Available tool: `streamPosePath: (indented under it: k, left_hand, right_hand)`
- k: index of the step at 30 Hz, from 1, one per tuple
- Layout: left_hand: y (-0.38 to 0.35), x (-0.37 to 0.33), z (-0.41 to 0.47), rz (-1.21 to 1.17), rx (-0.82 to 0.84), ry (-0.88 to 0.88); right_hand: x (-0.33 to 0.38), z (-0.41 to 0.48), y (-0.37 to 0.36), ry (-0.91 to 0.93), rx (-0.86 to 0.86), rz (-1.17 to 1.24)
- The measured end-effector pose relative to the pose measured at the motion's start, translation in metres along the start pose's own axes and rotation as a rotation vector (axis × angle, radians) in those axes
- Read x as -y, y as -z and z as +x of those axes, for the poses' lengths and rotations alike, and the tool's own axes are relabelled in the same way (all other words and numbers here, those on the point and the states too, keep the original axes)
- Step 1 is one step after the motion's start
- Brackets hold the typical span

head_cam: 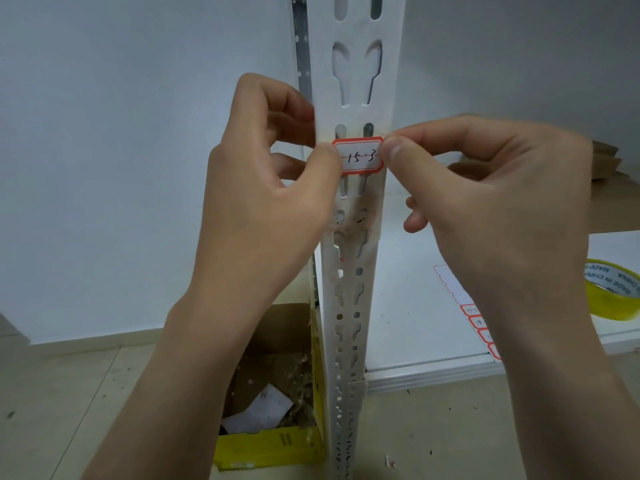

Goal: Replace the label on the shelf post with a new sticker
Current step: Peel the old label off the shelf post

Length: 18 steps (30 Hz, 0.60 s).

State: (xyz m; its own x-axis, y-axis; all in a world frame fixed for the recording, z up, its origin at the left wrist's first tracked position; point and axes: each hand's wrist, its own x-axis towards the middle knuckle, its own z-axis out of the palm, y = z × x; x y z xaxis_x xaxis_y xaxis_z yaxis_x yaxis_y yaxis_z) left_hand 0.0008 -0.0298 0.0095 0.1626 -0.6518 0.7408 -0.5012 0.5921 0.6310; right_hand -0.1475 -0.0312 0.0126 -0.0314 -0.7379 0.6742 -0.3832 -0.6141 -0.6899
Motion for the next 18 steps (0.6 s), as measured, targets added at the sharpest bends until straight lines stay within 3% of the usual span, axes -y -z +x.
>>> streamPosePath:
  k: [11, 18]
  left_hand:
    - [-0.002, -0.002, -0.001, -0.005, -0.014, 0.019]
    - [-0.002, -0.003, -0.001, -0.006, -0.008, 0.022]
  right_hand:
    - [-0.01, 0.002, 0.004, -0.054, 0.004, 0.138]
    - [-0.007, 0.001, 0.002, 0.007, -0.031, 0.086]
